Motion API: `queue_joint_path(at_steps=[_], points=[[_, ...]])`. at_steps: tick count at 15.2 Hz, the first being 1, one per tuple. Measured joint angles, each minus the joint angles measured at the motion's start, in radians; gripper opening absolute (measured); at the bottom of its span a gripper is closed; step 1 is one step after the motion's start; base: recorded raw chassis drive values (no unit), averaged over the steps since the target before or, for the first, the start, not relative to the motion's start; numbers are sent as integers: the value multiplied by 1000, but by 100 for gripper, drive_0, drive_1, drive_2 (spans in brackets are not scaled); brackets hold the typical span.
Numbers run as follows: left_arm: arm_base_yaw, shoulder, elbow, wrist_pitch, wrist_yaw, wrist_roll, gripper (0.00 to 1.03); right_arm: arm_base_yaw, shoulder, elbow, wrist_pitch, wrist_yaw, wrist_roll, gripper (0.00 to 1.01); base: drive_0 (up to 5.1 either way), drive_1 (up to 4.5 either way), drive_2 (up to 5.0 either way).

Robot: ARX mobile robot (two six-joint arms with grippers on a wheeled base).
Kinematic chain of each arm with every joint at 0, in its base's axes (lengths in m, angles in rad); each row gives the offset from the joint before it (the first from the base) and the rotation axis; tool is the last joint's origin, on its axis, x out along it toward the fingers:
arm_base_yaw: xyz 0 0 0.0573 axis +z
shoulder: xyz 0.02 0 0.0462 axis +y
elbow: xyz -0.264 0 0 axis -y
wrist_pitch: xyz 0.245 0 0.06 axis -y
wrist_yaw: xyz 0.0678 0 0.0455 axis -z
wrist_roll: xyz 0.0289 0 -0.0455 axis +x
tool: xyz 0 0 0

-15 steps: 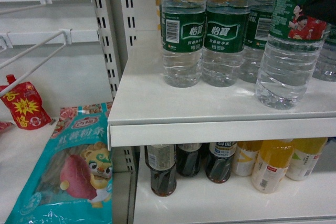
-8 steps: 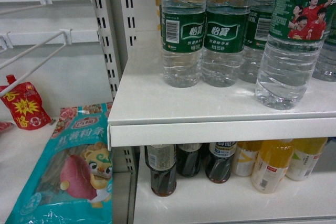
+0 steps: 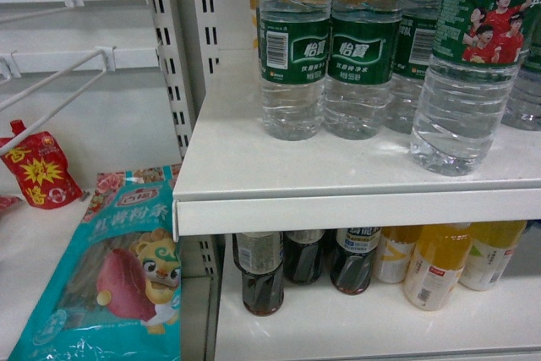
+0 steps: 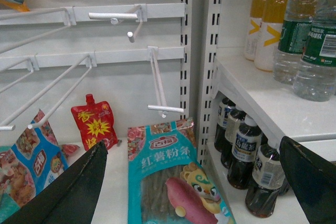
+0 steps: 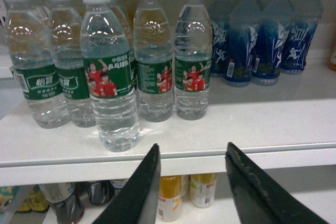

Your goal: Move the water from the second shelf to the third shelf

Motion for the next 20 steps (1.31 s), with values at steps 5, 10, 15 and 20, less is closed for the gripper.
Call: queue_joint_path(at_steps=[5, 10, 15, 20], points=[[0, 0, 0, 0, -1, 0, 98, -242, -79, -94, 25, -209, -13, 2, 0, 0, 0], [0, 0, 0, 0, 0, 0, 98, -232, -130, -160, 40, -228, -14, 2, 0, 0, 0], [0, 0, 0, 0, 0, 0, 98, -232, -191, -219, 53, -228, -14, 2, 0, 0, 0], [0, 0, 0, 0, 0, 0, 98, -232, -189, -219, 49, -229, -14, 4, 0, 0, 0]])
